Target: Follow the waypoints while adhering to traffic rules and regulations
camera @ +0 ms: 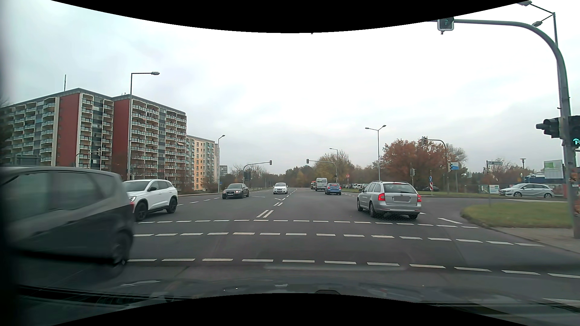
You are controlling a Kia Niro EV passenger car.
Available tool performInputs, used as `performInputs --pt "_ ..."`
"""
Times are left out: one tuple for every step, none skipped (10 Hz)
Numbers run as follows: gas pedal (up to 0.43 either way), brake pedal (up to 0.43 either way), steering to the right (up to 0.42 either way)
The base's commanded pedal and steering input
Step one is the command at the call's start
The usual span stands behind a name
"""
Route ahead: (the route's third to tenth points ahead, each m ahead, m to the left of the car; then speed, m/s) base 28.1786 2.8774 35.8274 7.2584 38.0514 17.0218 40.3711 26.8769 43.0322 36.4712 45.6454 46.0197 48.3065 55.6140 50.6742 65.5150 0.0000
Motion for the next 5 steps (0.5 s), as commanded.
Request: performInputs --pt "0.000 0.421 -0.003" --pt "0.000 0.421 -0.003" --pt "0.000 0.421 -0.003" --pt "0.000 0.421 -0.003" --pt "0.000 0.421 -0.003"
